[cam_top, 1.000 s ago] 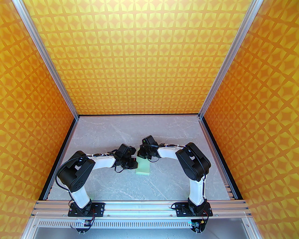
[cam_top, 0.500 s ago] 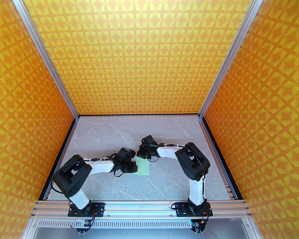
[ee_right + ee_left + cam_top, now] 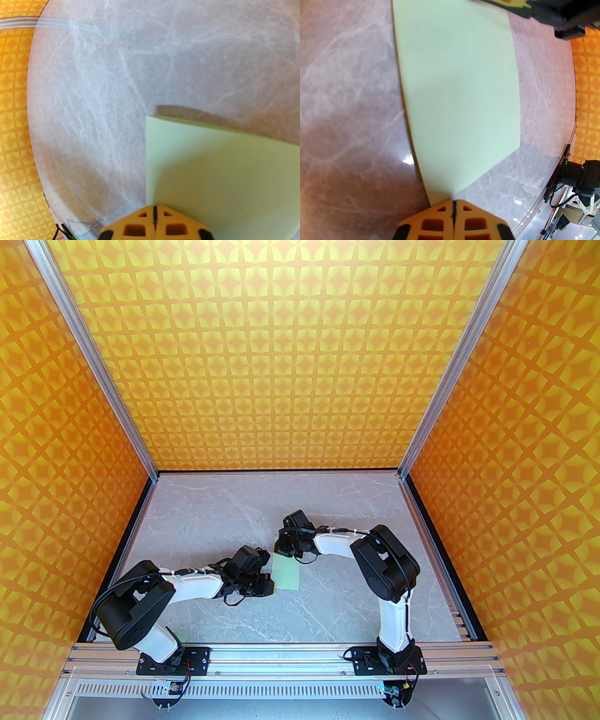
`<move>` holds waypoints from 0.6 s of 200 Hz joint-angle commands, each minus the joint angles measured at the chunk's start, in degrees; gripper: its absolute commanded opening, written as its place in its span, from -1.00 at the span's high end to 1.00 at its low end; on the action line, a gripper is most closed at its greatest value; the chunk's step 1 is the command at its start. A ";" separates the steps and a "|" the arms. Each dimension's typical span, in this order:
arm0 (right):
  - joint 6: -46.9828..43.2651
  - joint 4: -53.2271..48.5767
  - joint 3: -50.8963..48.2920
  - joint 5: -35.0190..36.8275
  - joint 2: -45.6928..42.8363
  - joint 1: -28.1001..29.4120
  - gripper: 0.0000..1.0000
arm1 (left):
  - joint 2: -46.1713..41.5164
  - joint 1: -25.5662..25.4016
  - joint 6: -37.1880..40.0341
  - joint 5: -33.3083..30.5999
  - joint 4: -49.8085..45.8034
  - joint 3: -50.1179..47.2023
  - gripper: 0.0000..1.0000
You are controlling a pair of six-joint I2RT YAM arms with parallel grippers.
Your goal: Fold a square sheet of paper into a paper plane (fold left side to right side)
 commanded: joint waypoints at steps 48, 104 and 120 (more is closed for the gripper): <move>-4.83 -7.60 1.89 6.39 -7.67 -0.29 0.94 | -6.80 1.95 2.37 -0.33 -16.57 7.06 0.93; -2.59 -7.73 -6.71 14.69 -20.95 -0.38 0.08 | 0.91 7.21 8.95 -0.30 -18.98 17.14 0.73; -2.15 -8.84 -9.38 17.45 -24.28 -0.55 -0.01 | 4.55 7.60 10.28 -0.32 -18.95 20.02 0.71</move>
